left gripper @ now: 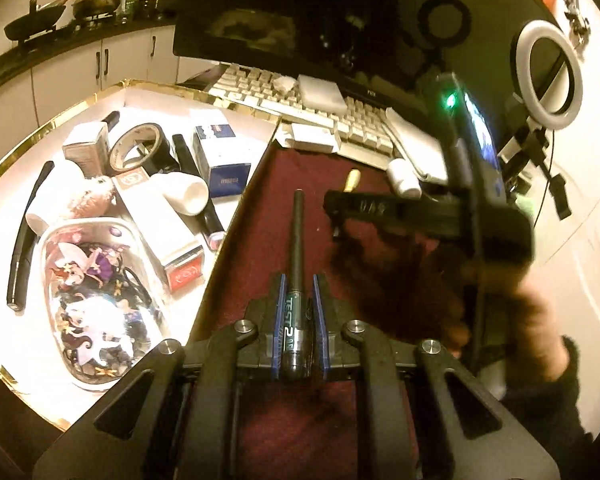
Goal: Organize objects
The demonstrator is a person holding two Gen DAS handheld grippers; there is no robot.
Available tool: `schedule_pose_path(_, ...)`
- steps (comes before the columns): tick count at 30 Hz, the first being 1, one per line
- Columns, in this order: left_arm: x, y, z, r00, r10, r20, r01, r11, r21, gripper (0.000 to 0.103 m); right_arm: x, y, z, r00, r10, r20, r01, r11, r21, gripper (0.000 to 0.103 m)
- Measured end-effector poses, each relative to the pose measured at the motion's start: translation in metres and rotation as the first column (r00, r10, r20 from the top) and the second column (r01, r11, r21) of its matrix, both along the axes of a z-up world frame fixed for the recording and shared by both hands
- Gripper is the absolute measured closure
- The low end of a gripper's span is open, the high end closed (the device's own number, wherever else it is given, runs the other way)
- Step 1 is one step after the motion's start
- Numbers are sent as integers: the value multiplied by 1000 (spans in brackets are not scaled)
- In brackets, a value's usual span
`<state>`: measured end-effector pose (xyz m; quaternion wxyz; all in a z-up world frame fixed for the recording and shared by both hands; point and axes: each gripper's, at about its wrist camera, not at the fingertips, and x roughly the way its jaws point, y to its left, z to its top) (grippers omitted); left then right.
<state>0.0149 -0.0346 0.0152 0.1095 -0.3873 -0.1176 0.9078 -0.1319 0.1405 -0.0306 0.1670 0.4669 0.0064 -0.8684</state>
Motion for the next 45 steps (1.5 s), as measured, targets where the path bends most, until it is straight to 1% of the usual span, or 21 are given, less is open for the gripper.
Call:
schedule_pose_path(2,2,0,3,1000,5,-12,-5,1000,5,90,4,-4,0,999,6,-32,-4,999,49,75)
schedule_pose_path(3,2,0,3,1000,6,-13,-6,1000,7,90,6,-4,0,999,11,-38,-9,998,56,80)
schedule_pose_path(4,2,0,3,1000,7,-11,-7,1000,10,90,8,-3,1,999,13,-36,-11,999,43,86)
schedule_pose_path(7,2,1,3,1000,6,-10,-5,1000,14,90,11,5,2,1000,-1,-25,1,1000,2,94)
schedule_pose_path(12,4,3,4,1000,0,-14,1,1000,12,90,25,9,2,1000,-1,-22,1,999,-34,95)
schedule_pose_path(18,0,7,-1,1000,-4,10,4,1000,6,90,53,18,9,1000,10,-29,-12,997,-72,95)
schedule_pose_path(23,-1,6,-1,1000,-3,13,3,1000,1,90,81,26,4,999,37,-10,-37,998,-56,95)
schedule_pose_path(27,-1,6,-1,1000,-1,15,1,1000,-3,90,94,40,2,1000,22,-10,-23,997,-74,95)
schedule_pose_path(32,0,8,0,1000,-12,11,12,1000,-9,90,94,40,0,1000,13,-9,-14,997,-81,94)
schedule_pose_path(36,0,8,1,1000,-26,17,26,1000,-7,90,96,32,0,999,32,-42,-33,999,-29,95)
schedule_pose_path(38,0,7,3,999,-28,16,28,1000,-4,90,97,32,0,998,35,-44,-36,999,-28,95)
schedule_pose_path(39,-1,6,3,999,-29,15,29,1000,-2,90,97,35,0,999,31,-39,-32,998,-49,95)
schedule_pose_path(42,-2,5,5,999,-32,20,32,999,4,90,99,43,3,999,34,-25,-38,987,-153,95)
schedule_pose_path(45,-1,5,8,999,-33,14,33,999,-7,90,103,44,11,998,40,-45,-48,978,-203,95)
